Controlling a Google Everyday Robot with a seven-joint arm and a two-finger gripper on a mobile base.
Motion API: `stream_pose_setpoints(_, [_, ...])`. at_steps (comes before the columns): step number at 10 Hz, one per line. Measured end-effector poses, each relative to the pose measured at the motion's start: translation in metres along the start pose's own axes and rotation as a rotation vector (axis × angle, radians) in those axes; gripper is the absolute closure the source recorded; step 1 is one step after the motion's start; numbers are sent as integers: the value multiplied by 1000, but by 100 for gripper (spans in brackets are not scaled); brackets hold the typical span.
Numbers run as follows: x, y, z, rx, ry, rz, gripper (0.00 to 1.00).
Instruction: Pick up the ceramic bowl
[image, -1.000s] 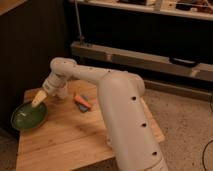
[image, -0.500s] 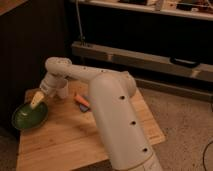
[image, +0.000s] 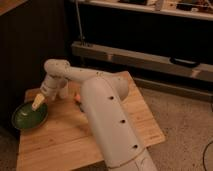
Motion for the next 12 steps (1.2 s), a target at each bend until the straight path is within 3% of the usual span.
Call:
stream_pose_setpoints(2, [-1,2,7,-5,25,-3,38])
stream_pose_setpoints(6, [3,-3,14,5,53,8,80])
stream_pose_setpoints(7, [3,-2,17,10,61,8,84])
stream_pose_setpoints(8, [5,-3,19,19,69,10,83])
stream_pose_setpoints(11, [4,-5,20,49,74,8,61])
stream_pose_setpoints(12, [3,-4,14,59,59,2,49])
